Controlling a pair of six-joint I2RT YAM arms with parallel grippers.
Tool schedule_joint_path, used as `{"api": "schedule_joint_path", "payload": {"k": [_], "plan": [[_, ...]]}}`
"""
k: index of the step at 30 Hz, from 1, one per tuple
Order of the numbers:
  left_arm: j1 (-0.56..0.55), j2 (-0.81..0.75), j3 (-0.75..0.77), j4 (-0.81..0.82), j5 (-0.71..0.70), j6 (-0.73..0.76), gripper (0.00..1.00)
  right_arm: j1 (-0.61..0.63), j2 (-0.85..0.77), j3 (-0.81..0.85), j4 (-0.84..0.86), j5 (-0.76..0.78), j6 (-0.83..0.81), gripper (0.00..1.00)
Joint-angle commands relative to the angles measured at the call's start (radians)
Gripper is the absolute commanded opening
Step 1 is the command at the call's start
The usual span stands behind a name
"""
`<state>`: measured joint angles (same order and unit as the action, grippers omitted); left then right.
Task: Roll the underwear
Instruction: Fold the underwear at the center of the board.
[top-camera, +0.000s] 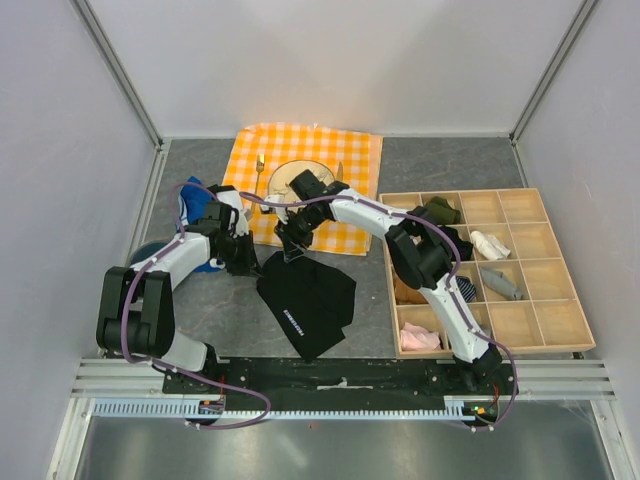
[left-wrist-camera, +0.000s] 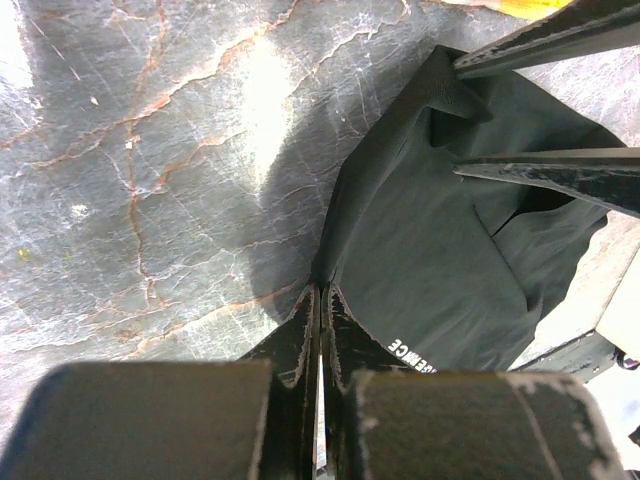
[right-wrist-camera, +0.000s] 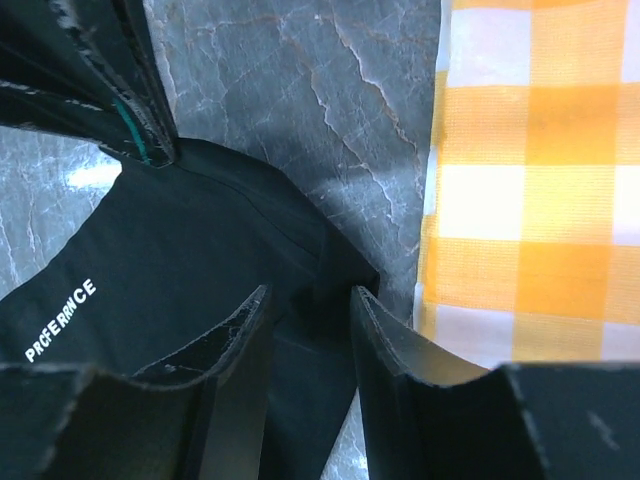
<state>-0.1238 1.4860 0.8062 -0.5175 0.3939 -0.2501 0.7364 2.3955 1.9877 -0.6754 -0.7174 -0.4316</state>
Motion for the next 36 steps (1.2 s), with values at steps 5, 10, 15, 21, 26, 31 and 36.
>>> {"api": "schedule_joint_path", "payload": {"k": [5, 10, 15, 21, 26, 31, 36], "plan": [[0.009, 0.007, 0.033, 0.019, 0.022, 0.012, 0.02, 0.008, 0.016, 0.068, -0.012, 0.003, -0.002, 0.1], [0.012, -0.033, 0.034, 0.019, 0.022, 0.008, 0.02, 0.001, -0.048, 0.086, -0.01, 0.029, -0.019, 0.0], [0.016, -0.053, 0.05, 0.002, 0.023, 0.008, 0.02, -0.026, -0.122, 0.109, -0.016, 0.035, -0.032, 0.0], [0.016, -0.089, 0.07, -0.01, 0.075, -0.006, 0.02, -0.028, -0.225, 0.03, -0.096, -0.004, -0.165, 0.0], [0.013, -0.115, 0.05, -0.015, 0.143, -0.023, 0.02, -0.029, -0.311, -0.122, -0.145, -0.027, -0.272, 0.0], [-0.005, -0.151, 0.018, -0.025, 0.166, -0.044, 0.02, -0.028, -0.357, -0.23, -0.181, -0.056, -0.345, 0.0], [-0.063, -0.193, -0.005, -0.065, 0.145, -0.075, 0.02, -0.022, -0.392, -0.309, -0.207, -0.065, -0.38, 0.0]]}}
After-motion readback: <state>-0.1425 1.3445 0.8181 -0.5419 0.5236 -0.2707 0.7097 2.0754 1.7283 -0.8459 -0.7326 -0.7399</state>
